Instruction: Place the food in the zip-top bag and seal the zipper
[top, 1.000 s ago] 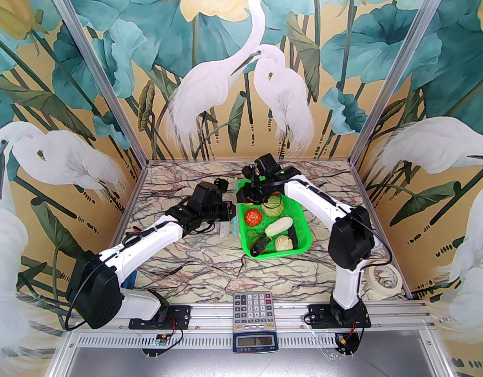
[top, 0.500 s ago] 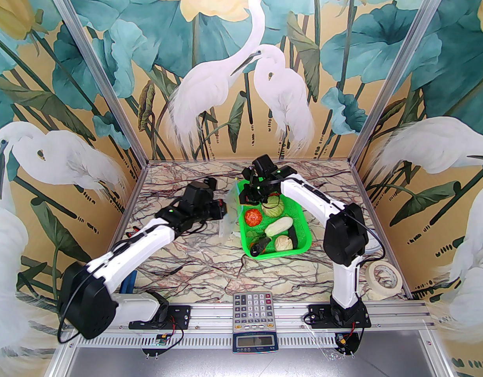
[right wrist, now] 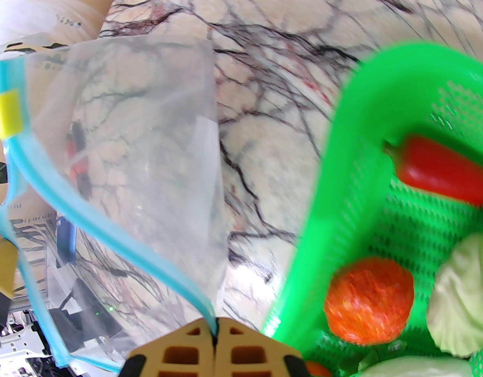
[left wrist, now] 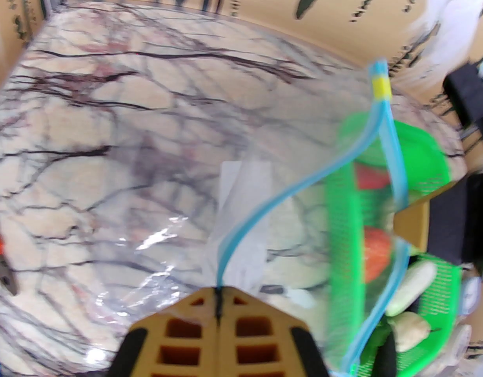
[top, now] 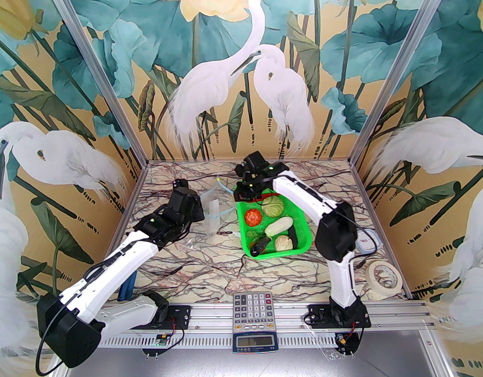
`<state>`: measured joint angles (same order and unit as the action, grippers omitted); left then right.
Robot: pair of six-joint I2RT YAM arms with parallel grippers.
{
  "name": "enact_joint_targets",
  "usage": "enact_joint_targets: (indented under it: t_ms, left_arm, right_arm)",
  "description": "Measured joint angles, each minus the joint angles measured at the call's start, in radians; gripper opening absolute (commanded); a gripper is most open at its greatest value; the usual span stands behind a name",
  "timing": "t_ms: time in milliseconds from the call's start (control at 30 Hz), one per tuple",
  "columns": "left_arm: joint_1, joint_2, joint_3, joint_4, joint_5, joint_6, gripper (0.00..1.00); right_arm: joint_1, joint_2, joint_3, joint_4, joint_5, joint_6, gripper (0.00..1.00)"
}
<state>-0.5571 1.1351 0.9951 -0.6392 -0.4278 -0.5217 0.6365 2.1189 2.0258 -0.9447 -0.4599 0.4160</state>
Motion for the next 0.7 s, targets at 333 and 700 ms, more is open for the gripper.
enact_joint_targets:
  t_ms: [333,700]
  left_arm:
    - [-0.042,0.113,-0.003,0.115,-0.113,0.052,0.00]
    - [-0.013,0.148,-0.045,0.238,-0.075,0.075,0.00]
  right_arm:
    - [0.018,0.095,0.057,-0.057,0.091,-0.017,0.07]
    - [0.015,0.112,0.050,-0.076,0.156,-0.022,0.29]
